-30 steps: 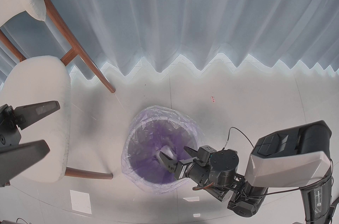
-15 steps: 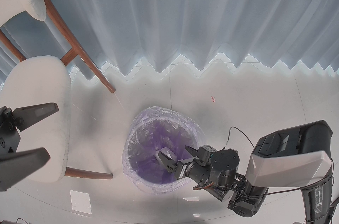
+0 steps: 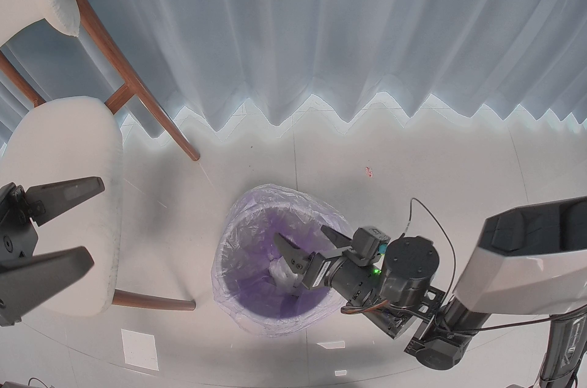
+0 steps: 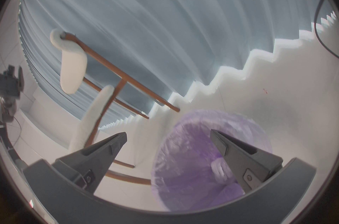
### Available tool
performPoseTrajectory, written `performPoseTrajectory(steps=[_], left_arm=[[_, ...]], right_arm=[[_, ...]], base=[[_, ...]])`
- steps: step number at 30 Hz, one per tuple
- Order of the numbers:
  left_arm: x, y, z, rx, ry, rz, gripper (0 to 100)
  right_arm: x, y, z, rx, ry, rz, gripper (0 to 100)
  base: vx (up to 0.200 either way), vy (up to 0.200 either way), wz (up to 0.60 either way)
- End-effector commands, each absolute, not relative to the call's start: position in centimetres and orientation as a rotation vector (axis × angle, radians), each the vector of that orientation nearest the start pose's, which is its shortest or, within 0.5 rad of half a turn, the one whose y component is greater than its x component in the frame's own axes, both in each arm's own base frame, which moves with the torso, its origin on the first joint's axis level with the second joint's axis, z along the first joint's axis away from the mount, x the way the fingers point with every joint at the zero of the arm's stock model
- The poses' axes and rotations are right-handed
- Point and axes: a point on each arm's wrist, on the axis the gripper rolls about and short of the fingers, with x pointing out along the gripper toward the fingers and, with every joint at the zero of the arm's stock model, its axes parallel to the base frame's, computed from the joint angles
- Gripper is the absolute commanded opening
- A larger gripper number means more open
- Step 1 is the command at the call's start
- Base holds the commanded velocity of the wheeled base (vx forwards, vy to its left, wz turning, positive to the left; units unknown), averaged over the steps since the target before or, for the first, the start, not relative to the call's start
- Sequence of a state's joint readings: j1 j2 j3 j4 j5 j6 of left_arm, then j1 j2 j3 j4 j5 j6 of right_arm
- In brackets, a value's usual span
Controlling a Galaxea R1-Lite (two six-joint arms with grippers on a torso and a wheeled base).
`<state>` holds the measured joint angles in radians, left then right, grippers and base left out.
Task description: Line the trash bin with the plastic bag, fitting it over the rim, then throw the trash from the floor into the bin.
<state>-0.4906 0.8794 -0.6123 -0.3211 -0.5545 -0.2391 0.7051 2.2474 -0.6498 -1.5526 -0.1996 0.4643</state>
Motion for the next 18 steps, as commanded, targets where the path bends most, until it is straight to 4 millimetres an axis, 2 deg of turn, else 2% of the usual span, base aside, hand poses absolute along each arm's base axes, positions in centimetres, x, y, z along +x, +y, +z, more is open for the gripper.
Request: performPoseTrajectory(steps=[1, 2, 3, 4, 6, 8, 12, 15, 18], left_arm=[[8.2, -5.6, 26.6, -0.222, 0.065, -1.030, 100], [8.2, -5.6, 26.7, -0.221, 0.062, -1.022, 100], [8.1, -5.5, 26.9, -0.221, 0.045, -0.981, 100], [8.1, -5.4, 26.9, -0.220, 0.041, -0.964, 100], [8.0, -5.1, 27.4, -0.206, -0.007, -0.852, 100], [7.6, -4.6, 28.1, -0.195, -0.063, -0.758, 100], [7.3, -4.2, 28.0, -0.188, -0.087, -0.671, 100], [6.0, -3.0, 27.1, -0.185, -0.114, -0.591, 100], [4.8, -2.0, 26.5, -0.180, -0.130, -0.506, 100]], right_arm=[[24.8, 21.6, 12.4, 0.496, -0.008, 0.543, 100], [24.4, 21.2, 13.2, 0.497, -0.026, 0.544, 100], [22.8, 19.8, 15.6, 0.491, -0.065, 0.549, 100], [22.4, 19.5, 16.1, 0.483, -0.067, 0.548, 100], [20.6, 16.8, 18.9, 0.406, -0.072, 0.487, 100], [19.2, 14.3, 20.5, 0.383, -0.065, 0.404, 100], [16.1, 10.3, 21.3, 0.330, -0.027, 0.320, 100], [13.4, 7.1, 21.4, 0.241, -0.052, 0.248, 100], [12.0, 4.7, 20.8, 0.183, -0.075, 0.140, 100]], base=[[0.000, 0.000, 0.00], [0.000, 0.000, 0.00], [0.000, 0.000, 0.00], [0.000, 0.000, 0.00], [0.000, 0.000, 0.00], [0.000, 0.000, 0.00], [0.000, 0.000, 0.00], [0.000, 0.000, 0.00], [0.000, 0.000, 0.00]])
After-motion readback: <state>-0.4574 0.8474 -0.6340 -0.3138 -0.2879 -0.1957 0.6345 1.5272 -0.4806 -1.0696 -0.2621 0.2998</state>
